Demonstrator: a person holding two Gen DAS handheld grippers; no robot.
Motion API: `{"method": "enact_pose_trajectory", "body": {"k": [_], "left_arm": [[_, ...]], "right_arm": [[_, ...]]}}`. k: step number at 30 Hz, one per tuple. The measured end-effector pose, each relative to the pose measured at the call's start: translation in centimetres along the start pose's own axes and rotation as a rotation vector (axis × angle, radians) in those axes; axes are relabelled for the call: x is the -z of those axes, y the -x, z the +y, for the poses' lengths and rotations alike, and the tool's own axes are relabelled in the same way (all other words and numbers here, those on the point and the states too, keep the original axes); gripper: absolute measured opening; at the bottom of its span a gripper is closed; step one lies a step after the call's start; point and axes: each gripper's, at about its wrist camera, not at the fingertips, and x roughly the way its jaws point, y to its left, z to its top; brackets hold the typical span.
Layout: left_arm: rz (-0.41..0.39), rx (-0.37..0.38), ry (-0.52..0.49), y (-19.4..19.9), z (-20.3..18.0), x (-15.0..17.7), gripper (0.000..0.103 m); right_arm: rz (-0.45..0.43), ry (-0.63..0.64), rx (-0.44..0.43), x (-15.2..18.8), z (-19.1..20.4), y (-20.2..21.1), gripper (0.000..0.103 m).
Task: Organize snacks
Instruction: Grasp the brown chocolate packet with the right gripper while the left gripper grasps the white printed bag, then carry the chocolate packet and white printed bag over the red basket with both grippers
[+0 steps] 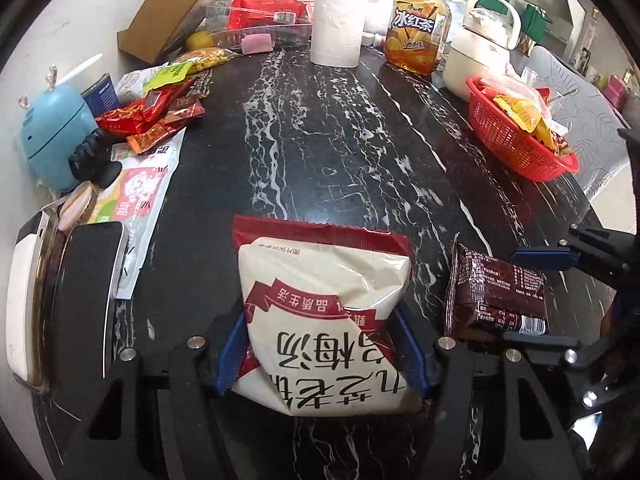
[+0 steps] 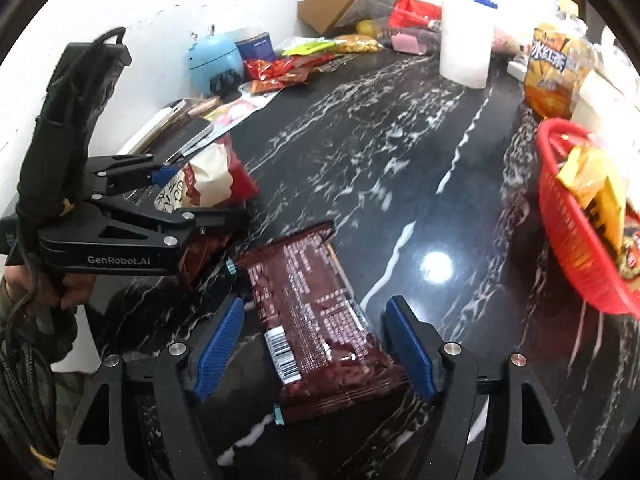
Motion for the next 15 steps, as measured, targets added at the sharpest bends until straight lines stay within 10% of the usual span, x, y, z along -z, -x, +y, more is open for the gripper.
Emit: {"method": "enact_pose_trajectory", "body": {"k": [3, 15], "left_arm": [[-0.003, -0.005, 0.003, -0.1, -0.1, 0.0, 0.064], [-0.005, 0.043, -0.039, -0.9, -2.8, -0.6, 0.064]], "right_arm": [[-0.020, 0.006, 0.015, 0.0, -0.2, 0.2, 0.053], [-0.075, -0.100, 0.125, 1.1, -3.0, 1.9, 0.048]]}}
